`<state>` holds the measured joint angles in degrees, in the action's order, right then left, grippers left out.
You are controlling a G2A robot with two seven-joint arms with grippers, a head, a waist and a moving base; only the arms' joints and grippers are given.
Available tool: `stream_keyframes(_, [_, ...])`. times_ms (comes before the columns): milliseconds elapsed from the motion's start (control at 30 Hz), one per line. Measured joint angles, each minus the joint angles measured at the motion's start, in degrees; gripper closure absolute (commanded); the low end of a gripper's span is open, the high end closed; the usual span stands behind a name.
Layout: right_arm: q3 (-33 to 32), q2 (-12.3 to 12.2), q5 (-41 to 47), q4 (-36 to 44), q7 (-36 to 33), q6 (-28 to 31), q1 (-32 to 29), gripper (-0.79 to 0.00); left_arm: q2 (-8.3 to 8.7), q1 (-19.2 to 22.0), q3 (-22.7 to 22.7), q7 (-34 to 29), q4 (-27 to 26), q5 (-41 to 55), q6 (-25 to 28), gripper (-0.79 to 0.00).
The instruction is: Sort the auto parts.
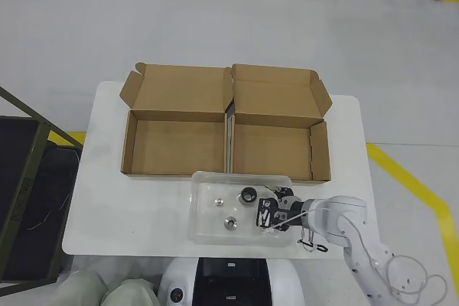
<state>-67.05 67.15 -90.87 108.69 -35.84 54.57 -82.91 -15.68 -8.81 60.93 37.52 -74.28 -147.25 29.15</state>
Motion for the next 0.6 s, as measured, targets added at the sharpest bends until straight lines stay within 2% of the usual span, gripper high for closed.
stream_keyframes(200, [1.37,-0.16,-0.74,-0.44,-2.04,-0.63,0.84,-0.785,0.0,0.0,0.0,0.0,0.0,0.0,0.0,-0.785])
stream_keyframes(433, [3.11,-0.21,-0.75,-1.78,-4.84,-1.16,2.45,-0.727,0.0,0.0,0.0,0.0,0.0,0.0,0.0,-0.785])
stream_keyframes(533, [3.75,-0.24,-0.64,-2.38,-5.88,-1.23,3.08,-0.662,0.0,0.0,0.0,0.0,0.0,0.0,0.0,-0.785])
stream_keyframes(600, [4.13,-0.27,-0.4,-2.67,-6.32,-1.23,3.44,-0.591,0.0,0.0,0.0,0.0,0.0,0.0,0.0,-0.785])
